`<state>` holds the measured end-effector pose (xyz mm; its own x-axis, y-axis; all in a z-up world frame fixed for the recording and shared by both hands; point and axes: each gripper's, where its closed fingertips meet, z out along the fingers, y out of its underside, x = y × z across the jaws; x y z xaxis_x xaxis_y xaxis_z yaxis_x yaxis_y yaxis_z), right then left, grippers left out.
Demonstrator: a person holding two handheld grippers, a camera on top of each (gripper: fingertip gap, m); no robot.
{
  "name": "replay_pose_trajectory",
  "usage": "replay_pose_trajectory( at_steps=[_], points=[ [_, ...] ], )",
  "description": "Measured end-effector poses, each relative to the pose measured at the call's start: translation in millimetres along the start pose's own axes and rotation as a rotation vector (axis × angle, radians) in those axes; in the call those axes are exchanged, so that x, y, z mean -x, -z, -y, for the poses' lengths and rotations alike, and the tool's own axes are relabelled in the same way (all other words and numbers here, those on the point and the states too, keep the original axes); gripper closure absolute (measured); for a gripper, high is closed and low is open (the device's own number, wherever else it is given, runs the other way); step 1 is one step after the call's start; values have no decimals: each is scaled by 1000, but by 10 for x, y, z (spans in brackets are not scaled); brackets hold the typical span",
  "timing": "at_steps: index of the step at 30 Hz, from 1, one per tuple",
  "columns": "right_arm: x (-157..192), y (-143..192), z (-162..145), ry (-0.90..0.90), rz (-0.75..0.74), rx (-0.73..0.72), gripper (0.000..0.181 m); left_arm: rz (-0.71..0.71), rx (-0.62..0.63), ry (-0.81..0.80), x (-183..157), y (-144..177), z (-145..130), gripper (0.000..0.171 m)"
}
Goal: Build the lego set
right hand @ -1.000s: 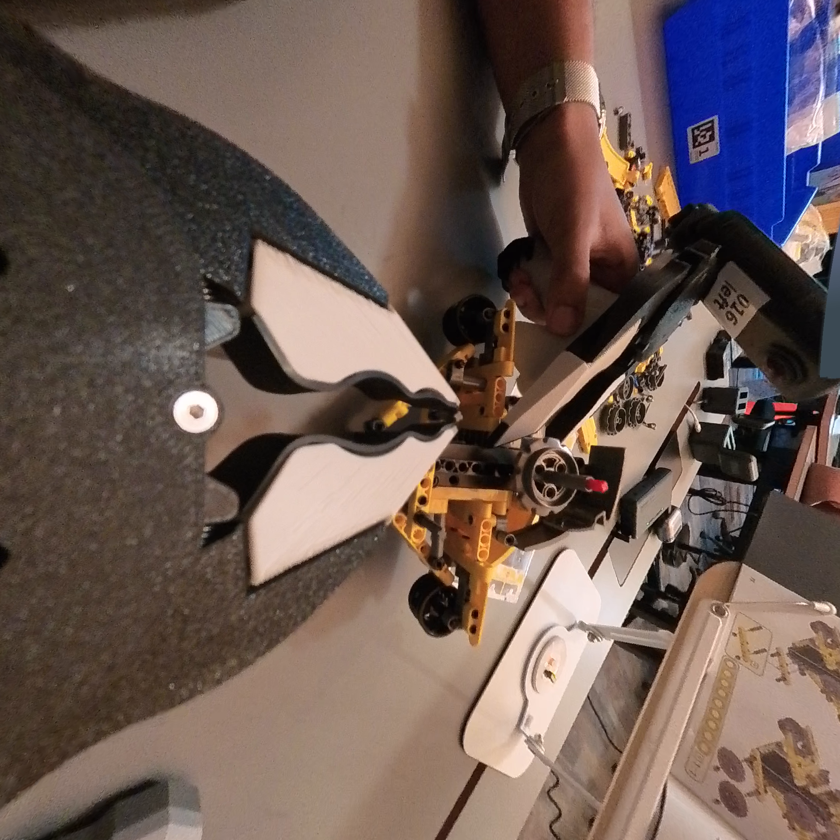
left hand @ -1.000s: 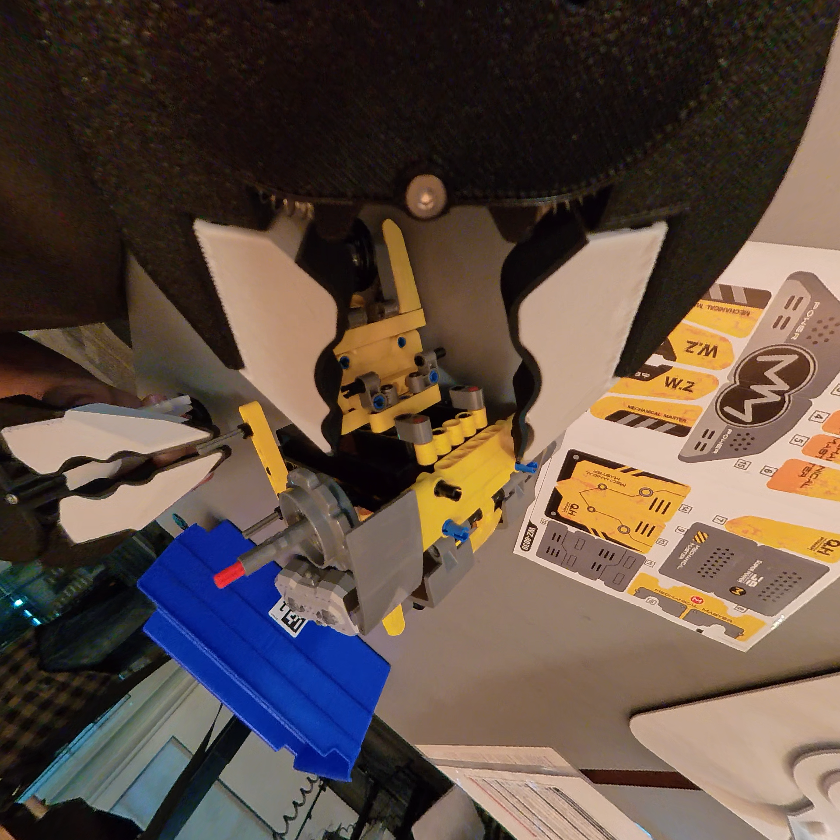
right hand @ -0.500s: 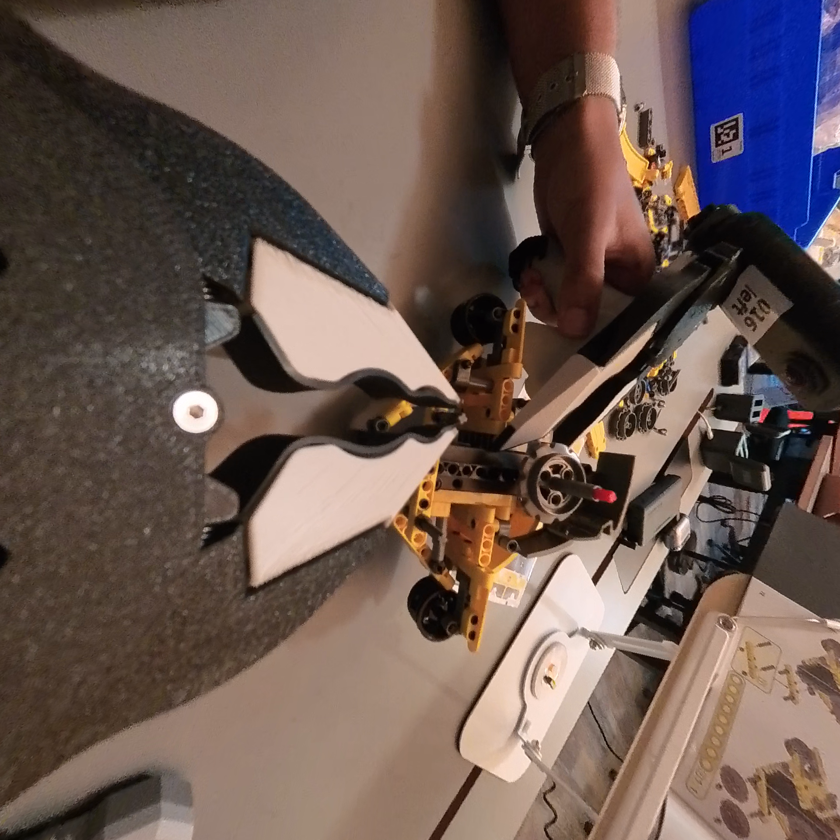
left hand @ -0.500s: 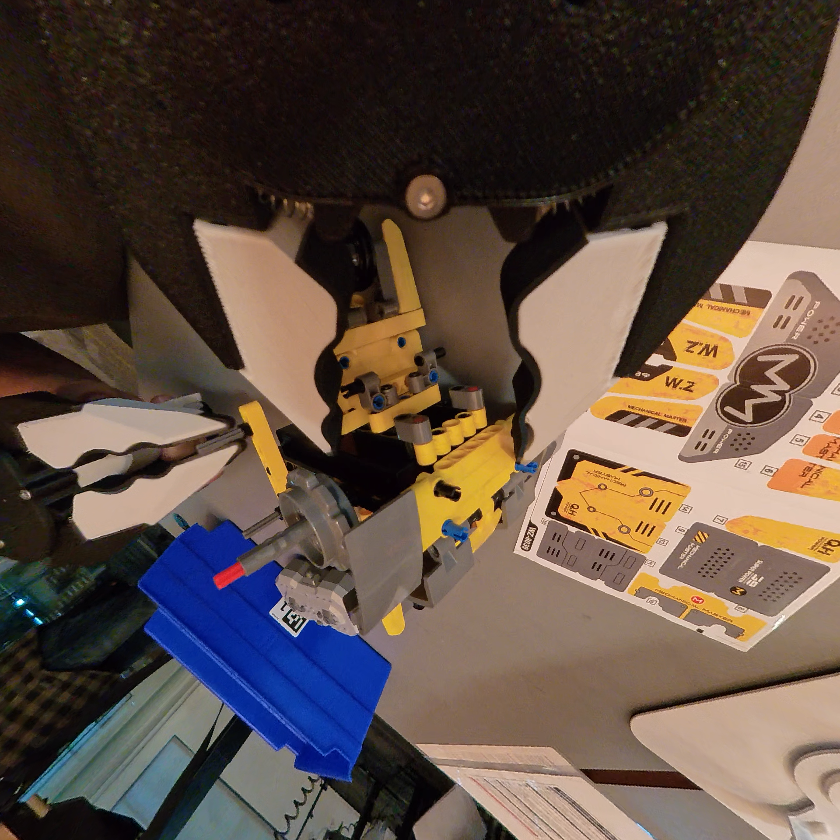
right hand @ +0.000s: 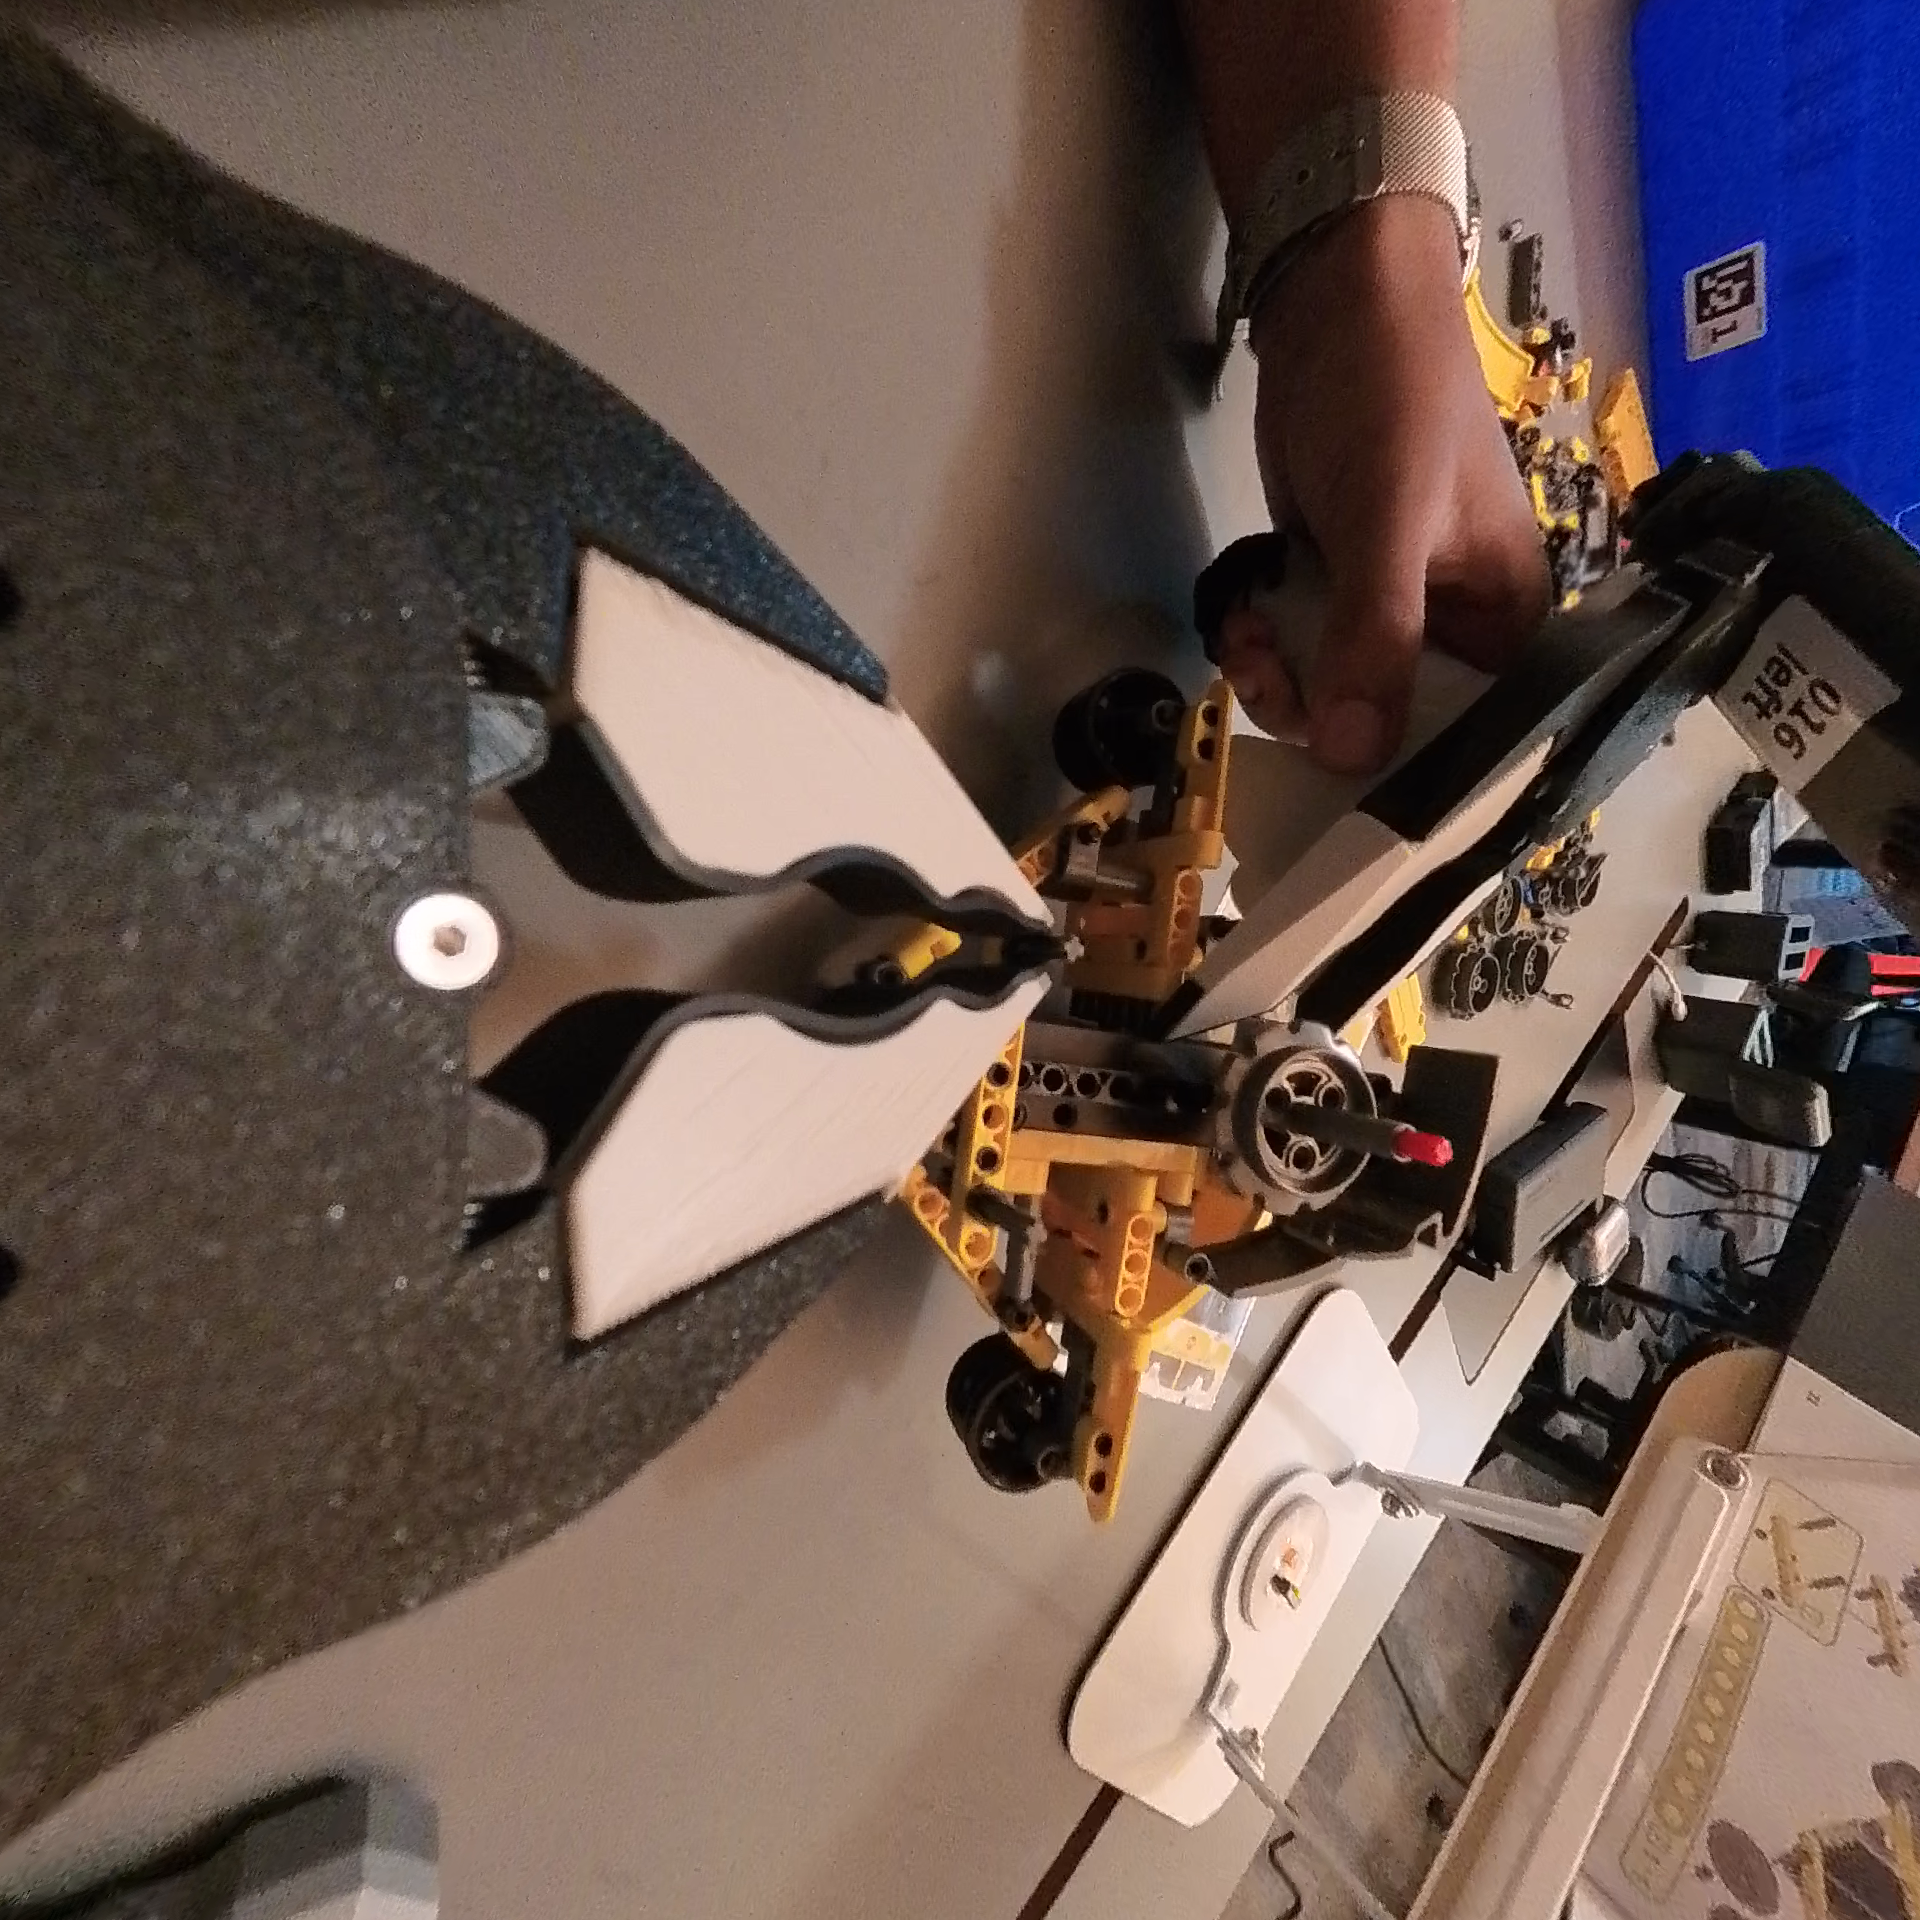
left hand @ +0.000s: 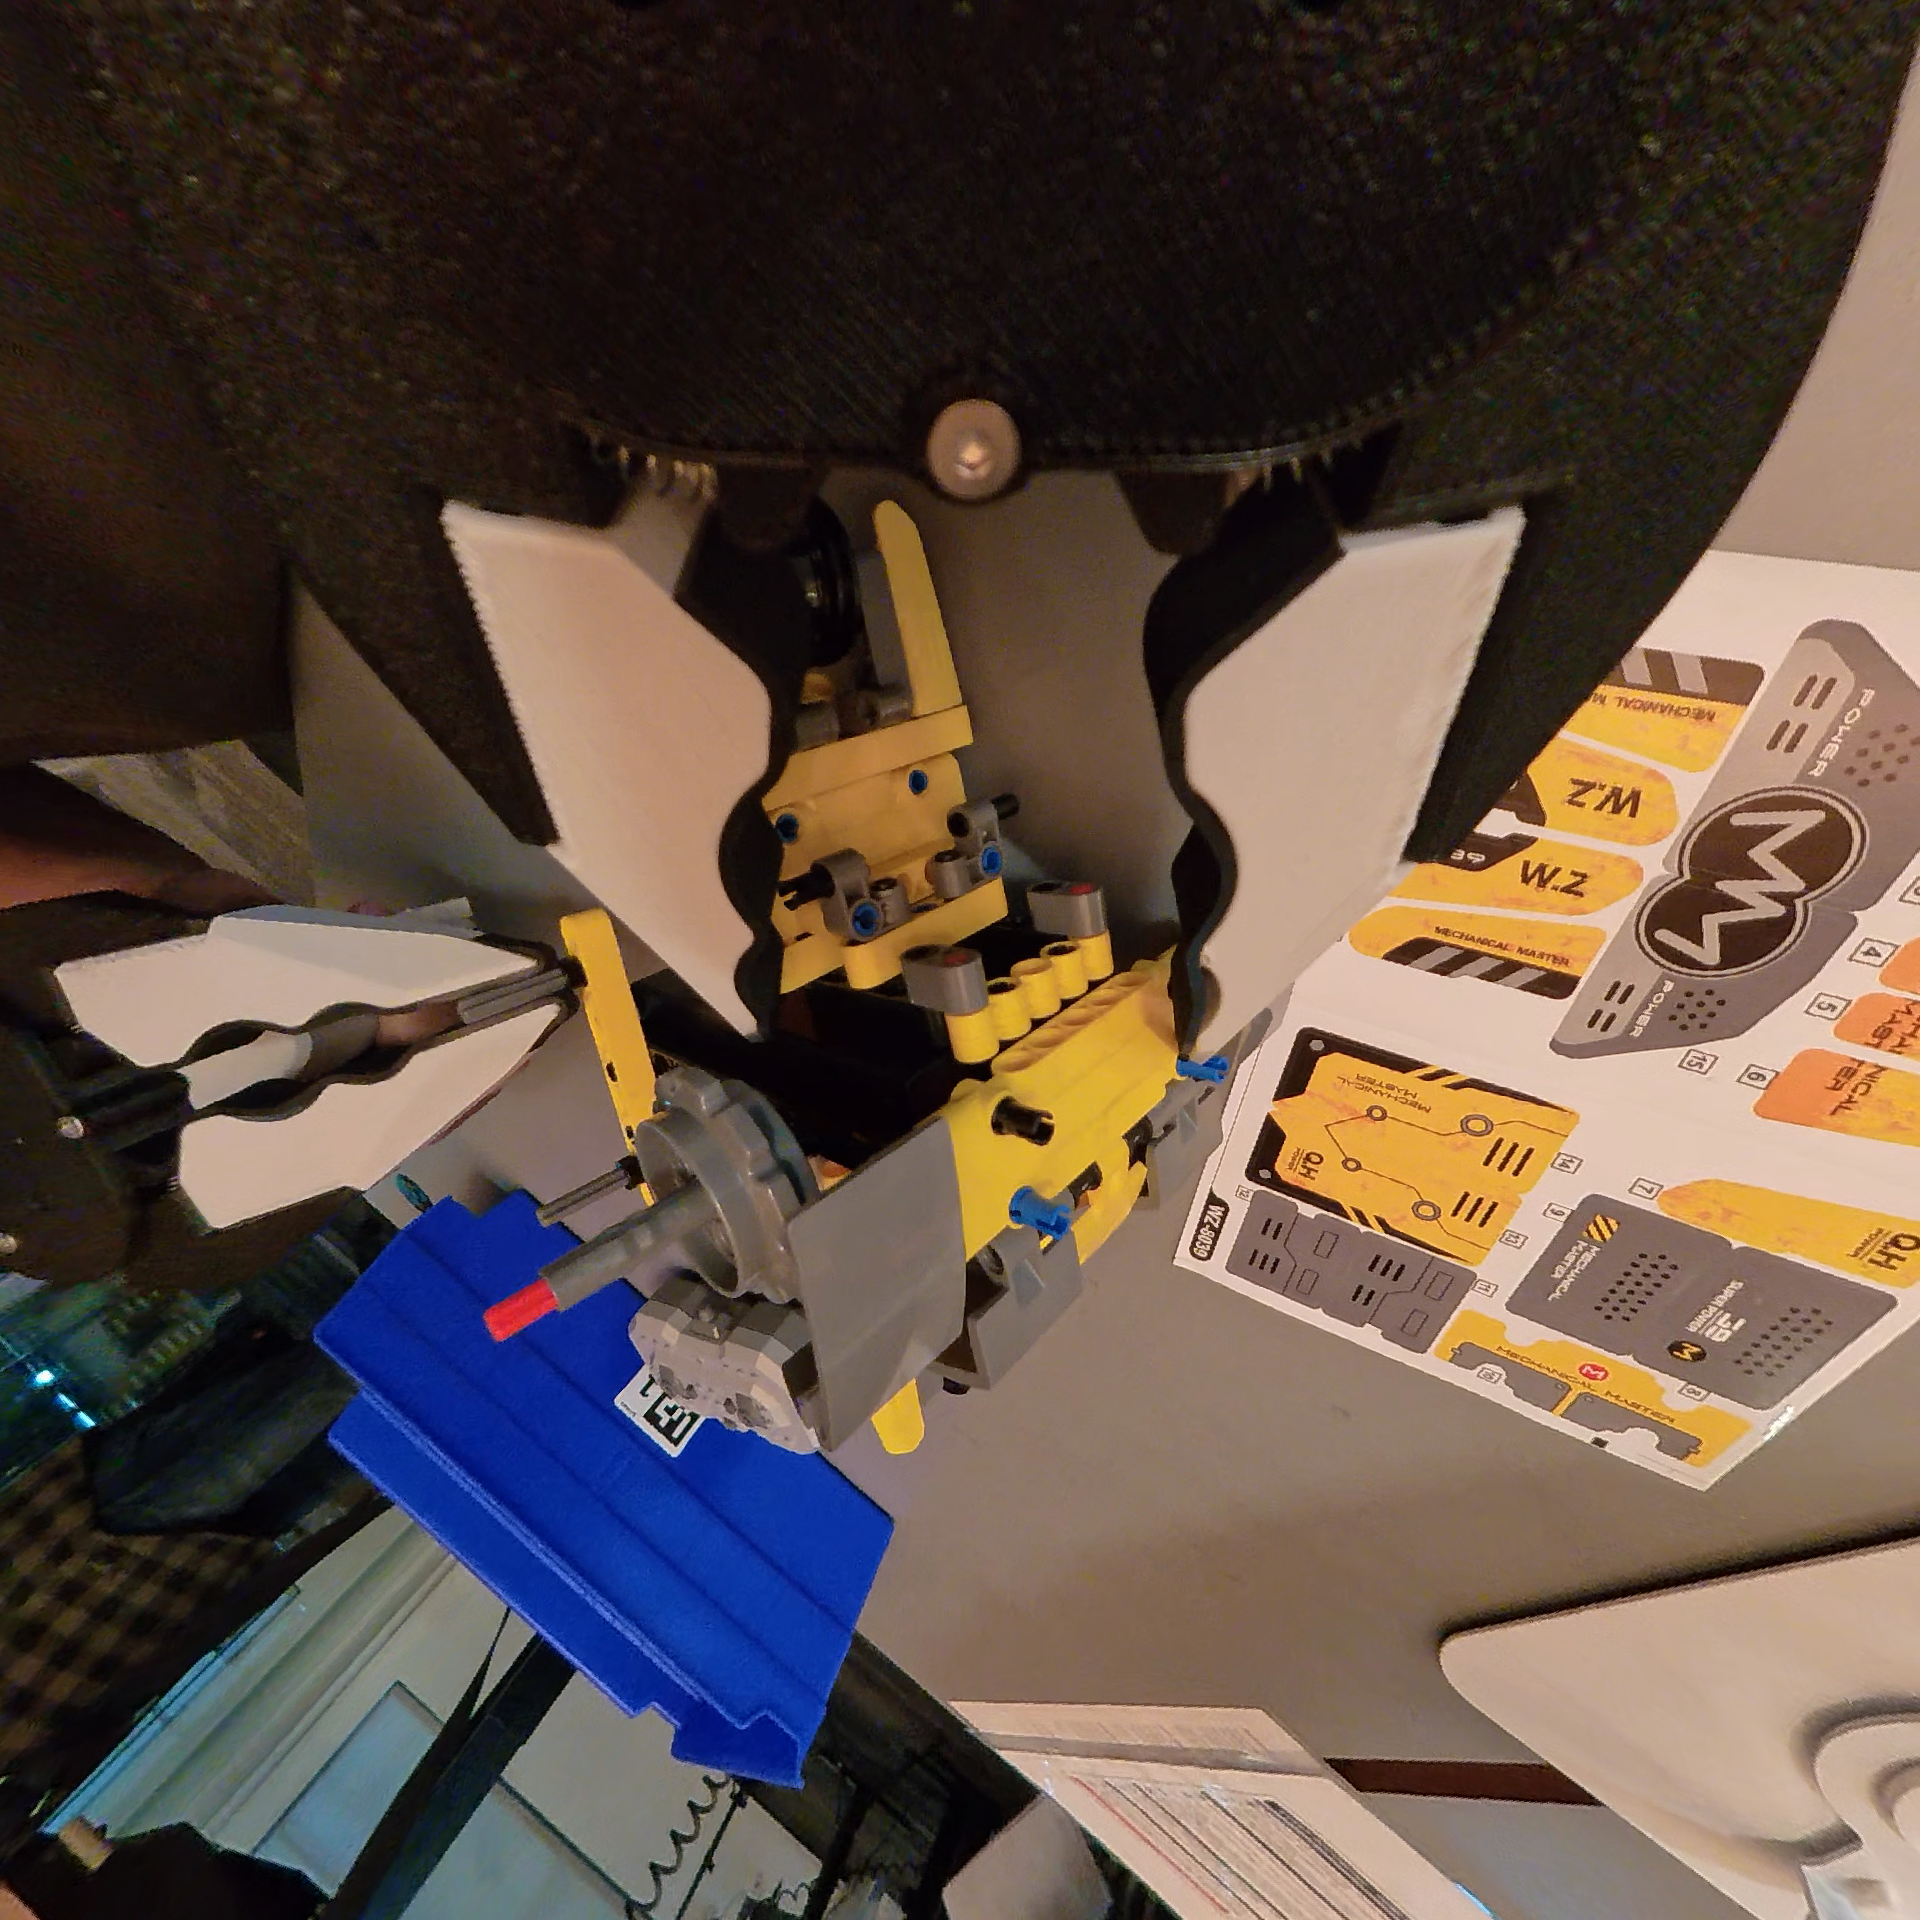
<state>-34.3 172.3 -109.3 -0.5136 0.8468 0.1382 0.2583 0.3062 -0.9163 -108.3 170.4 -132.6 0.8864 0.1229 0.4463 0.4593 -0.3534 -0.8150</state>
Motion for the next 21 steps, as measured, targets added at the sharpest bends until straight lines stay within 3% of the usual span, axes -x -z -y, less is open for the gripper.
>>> replay_pose_trajectory(
  at_steps=[6,8,10,15,21],
  points=[
    [-10,21,6,14,-50,5,176,0,1,-2,0,1,0,98],
    [-23,55,16,-11,-47,-8,160,0,0,-1,0,1,0,98],
    [-60,121,75,-65,-38,-55,158,0,0,0,1,1,0,98],
    [-259,157,24,-188,-48,-58,162,0,0,-2,0,1,-1,98],
    [-282,67,11,-103,-86,-22,175,-5,-4,5,4,3,3,99]
  ],
)
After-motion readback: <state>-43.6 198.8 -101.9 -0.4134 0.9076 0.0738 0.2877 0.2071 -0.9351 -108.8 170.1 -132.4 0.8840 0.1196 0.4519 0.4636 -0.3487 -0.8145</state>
